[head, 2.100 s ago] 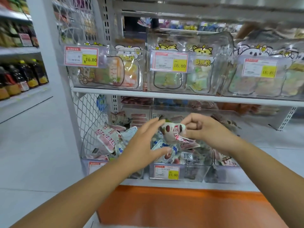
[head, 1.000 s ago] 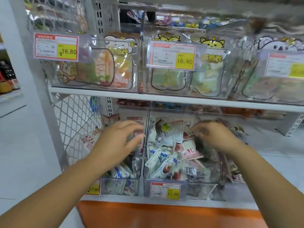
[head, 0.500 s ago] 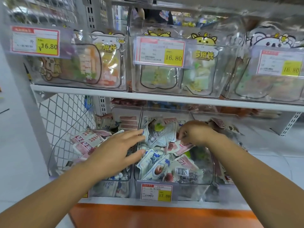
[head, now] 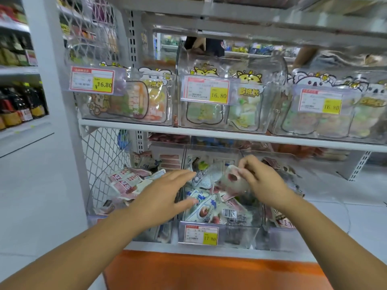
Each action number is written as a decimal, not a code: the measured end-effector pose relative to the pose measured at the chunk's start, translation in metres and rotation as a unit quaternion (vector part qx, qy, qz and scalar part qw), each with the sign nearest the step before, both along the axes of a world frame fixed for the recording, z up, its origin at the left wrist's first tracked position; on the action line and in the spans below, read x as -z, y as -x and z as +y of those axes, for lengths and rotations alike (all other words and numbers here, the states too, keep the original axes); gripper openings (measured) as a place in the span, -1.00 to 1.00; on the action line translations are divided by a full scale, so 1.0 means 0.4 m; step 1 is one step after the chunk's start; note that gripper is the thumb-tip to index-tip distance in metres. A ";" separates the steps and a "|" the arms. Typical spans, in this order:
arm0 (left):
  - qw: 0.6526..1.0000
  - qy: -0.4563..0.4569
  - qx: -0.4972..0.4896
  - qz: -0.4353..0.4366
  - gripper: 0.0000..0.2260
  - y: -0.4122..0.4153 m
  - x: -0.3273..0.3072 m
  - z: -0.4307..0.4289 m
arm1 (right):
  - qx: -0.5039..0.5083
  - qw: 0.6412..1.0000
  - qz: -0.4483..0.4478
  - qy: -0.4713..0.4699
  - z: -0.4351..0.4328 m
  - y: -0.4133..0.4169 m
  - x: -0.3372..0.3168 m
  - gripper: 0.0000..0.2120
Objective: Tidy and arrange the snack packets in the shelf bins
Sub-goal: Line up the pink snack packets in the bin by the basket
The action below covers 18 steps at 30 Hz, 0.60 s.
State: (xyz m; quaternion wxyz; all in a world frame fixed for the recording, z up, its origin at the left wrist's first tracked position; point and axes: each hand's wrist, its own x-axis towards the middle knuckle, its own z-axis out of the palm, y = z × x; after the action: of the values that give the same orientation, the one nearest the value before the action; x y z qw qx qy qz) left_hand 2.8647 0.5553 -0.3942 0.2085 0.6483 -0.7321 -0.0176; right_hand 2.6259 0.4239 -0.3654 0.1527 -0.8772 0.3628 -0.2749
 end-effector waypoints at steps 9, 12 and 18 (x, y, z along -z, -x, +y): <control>0.969 0.022 0.004 0.245 -0.40 0.060 -0.032 -0.003 | -0.055 0.956 -0.236 -0.168 0.103 -0.085 -0.026 -0.84; 0.965 0.057 -0.029 0.256 -0.66 0.025 -0.038 -0.003 | -0.102 0.942 -0.227 -0.226 0.095 -0.113 -0.014 -0.91; 0.943 0.102 -0.178 0.261 -0.65 -0.121 -0.036 -0.009 | -0.007 0.996 0.013 -0.088 -0.028 -0.037 -0.031 -0.78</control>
State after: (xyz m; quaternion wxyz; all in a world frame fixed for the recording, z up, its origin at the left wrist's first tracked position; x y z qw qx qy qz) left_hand 2.9132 0.5518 -0.3798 0.4567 0.7161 -0.5226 -0.0741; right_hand 2.6408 0.4129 -0.3529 0.2268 -0.8664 0.3813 -0.2291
